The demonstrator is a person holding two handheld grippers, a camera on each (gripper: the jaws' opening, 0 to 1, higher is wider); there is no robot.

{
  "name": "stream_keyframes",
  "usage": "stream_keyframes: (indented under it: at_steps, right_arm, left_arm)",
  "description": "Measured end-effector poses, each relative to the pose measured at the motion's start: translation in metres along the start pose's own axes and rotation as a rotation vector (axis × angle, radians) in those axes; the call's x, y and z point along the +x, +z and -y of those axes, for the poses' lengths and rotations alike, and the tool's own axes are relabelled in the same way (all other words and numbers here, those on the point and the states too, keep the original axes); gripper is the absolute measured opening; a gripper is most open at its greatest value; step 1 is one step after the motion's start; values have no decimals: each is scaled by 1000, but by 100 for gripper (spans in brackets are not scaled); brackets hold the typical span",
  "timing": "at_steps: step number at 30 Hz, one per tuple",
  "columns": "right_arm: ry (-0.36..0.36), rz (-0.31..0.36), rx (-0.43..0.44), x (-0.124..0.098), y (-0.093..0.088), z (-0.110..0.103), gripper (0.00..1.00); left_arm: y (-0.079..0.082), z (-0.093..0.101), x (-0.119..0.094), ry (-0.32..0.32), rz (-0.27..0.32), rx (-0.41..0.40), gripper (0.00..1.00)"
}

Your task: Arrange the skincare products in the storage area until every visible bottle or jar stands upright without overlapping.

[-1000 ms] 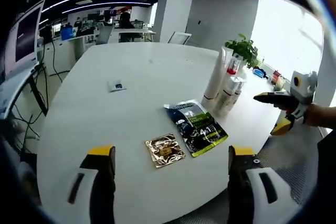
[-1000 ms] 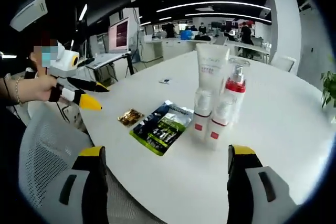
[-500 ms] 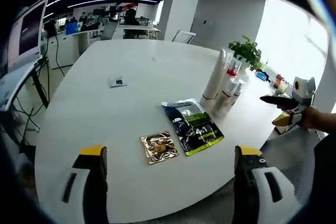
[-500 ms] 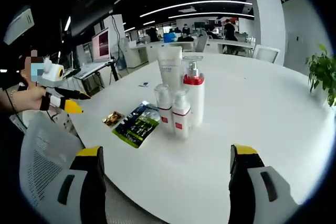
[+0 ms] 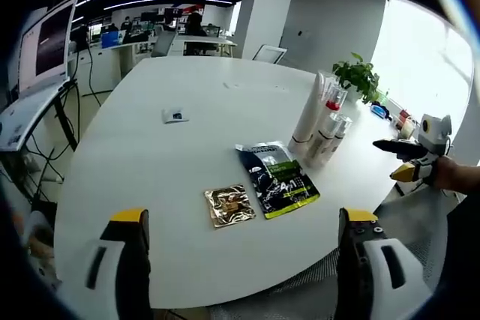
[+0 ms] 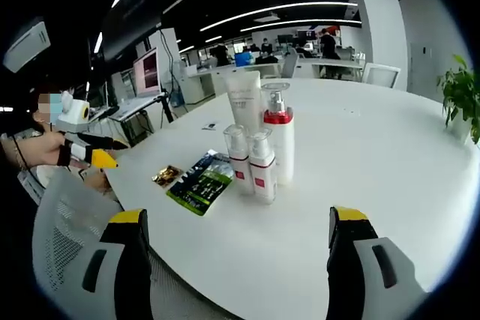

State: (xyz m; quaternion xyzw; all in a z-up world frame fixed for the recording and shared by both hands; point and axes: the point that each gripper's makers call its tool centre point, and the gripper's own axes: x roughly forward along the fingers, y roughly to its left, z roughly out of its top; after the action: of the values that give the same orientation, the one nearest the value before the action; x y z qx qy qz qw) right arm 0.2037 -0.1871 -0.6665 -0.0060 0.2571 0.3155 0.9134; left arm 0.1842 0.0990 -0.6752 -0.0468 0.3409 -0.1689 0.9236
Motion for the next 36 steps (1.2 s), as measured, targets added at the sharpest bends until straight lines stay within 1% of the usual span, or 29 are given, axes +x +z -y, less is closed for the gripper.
stream_keyframes:
  at_steps: [4, 8, 9, 11, 15, 18, 22, 27, 31, 34, 36]
  right_arm:
    - [-6, 7, 8, -1, 2, 3, 100]
    - [-9, 0, -29, -2, 2, 5, 100]
    - [-12, 10, -20, -3, 2, 6, 100]
    - [-20, 0, 0, -2, -1, 8, 100]
    - [-21, -1, -15, -1, -1, 6, 100]
    - [-28, -16, -23, -1, -3, 8, 100]
    - [-49, 0, -20, -2, 0, 12, 100]
    - [-60, -9, -22, -2, 0, 13, 100]
    - [-56, -23, -26, 0, -2, 12, 100]
    - [-64, -29, -16, -1, -4, 14, 100]
    - [-69, -30, -12, -1, -4, 17, 100]
  left_arm:
    - [3, 0, 2, 9, 1, -3, 99]
    - [7, 0, 7, 8, -6, 9, 99]
    - [8, -1, 9, 7, -7, 9, 99]
    - [11, 0, 11, 7, -10, 13, 99]
    - [18, 0, 14, 2, -13, 30, 99]
    - [24, -3, 21, 3, -16, 35, 99]
    - [30, -4, 27, 1, -19, 43, 99]
    - [39, -12, 36, -1, -22, 51, 99]
    - [44, -16, 42, -1, -23, 53, 99]
    - [46, -15, 48, -2, -29, 57, 99]
    - [48, -19, 54, 2, -37, 59, 99]
